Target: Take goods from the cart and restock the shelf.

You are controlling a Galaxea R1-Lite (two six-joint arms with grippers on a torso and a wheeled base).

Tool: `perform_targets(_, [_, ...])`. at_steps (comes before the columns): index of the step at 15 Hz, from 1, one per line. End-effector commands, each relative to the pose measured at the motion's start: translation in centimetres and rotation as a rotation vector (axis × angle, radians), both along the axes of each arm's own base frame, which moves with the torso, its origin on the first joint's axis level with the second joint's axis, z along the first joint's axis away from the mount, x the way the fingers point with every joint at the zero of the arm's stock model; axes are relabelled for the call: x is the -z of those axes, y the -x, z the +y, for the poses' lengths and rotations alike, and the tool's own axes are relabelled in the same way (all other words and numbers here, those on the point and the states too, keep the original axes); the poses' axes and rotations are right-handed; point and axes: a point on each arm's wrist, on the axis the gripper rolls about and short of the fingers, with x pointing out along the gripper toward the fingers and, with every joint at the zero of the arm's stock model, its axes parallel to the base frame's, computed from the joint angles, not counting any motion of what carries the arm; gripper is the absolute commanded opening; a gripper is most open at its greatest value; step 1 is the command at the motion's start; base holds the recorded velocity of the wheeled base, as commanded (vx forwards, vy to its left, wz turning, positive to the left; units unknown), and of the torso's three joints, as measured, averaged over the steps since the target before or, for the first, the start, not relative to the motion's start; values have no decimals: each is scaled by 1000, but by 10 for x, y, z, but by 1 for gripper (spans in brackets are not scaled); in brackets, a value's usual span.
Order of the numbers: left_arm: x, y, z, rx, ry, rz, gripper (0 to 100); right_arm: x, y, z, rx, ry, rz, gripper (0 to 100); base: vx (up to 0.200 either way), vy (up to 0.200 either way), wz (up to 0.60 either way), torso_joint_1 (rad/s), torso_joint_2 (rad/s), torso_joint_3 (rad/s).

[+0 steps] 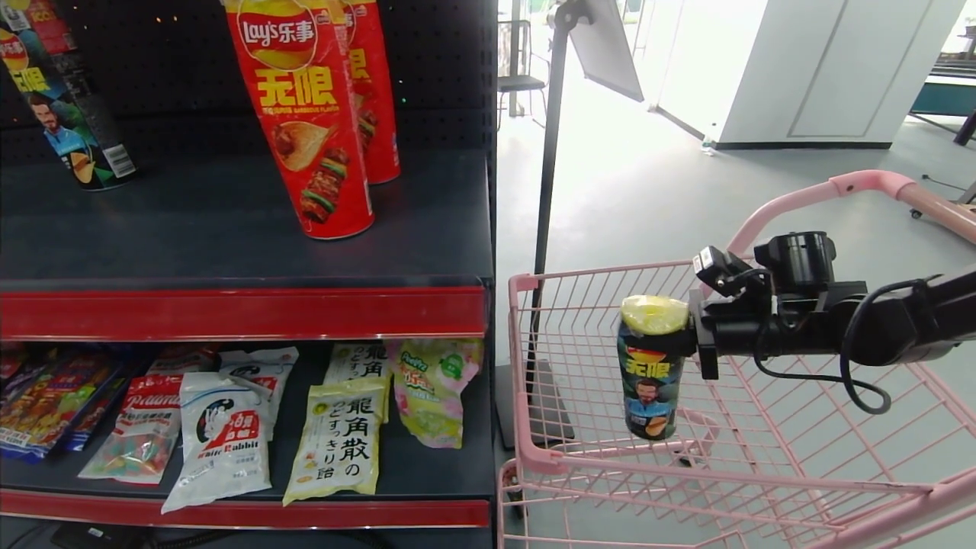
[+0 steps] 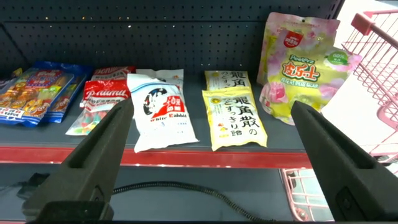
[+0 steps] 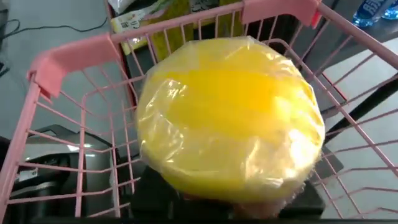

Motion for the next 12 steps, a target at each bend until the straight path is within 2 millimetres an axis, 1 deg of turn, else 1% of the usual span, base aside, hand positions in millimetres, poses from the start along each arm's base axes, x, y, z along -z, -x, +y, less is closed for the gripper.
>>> perform_targets(1, [0, 0, 0, 0, 0, 0, 100, -8, 1, 1, -3, -3, -24, 0, 0, 0, 0, 0, 0, 0])
perform_targets(2, [0, 0, 0, 0, 0, 0, 100, -8, 1, 1, -2, -3, -26, 0, 0, 0, 0, 0, 0, 0])
perform_targets(3, [0, 0, 0, 0, 0, 0, 100, -26, 5, -2, 6, -10, -72, 0, 0, 0, 0, 0, 0, 0])
perform_targets(4, [0, 0, 0, 0, 1, 1, 100, -53, 19, -3, 18, -36, -109, 0, 0, 0, 0, 0, 0, 0])
perform_targets(6, [0, 0, 0, 0, 0, 0, 100, -91, 43, -11, 42, -59, -196, 0, 0, 0, 0, 0, 0, 0])
perform_targets(7, [0, 0, 0, 0, 0, 0, 100, -106, 55, -13, 40, -68, -238, 0, 0, 0, 0, 0, 0, 0])
perform_targets(9, [0, 0, 0, 0, 1, 0, 100, -126, 84, -13, 2, -91, -300, 0, 0, 0, 0, 0, 0, 0])
perform_targets(10, [0, 0, 0, 0, 0, 0, 100, -132, 100, -9, -16, -100, -310, 0, 0, 0, 0, 0, 0, 0])
perform_targets(11, [0, 0, 0, 0, 0, 0, 100, -138, 122, 4, -71, -130, -297, 0, 0, 0, 0, 0, 0, 0])
perform_targets(12, [0, 0, 0, 0, 1, 1, 100, -145, 138, 14, -117, -153, -298, 0, 0, 0, 0, 0, 0, 0])
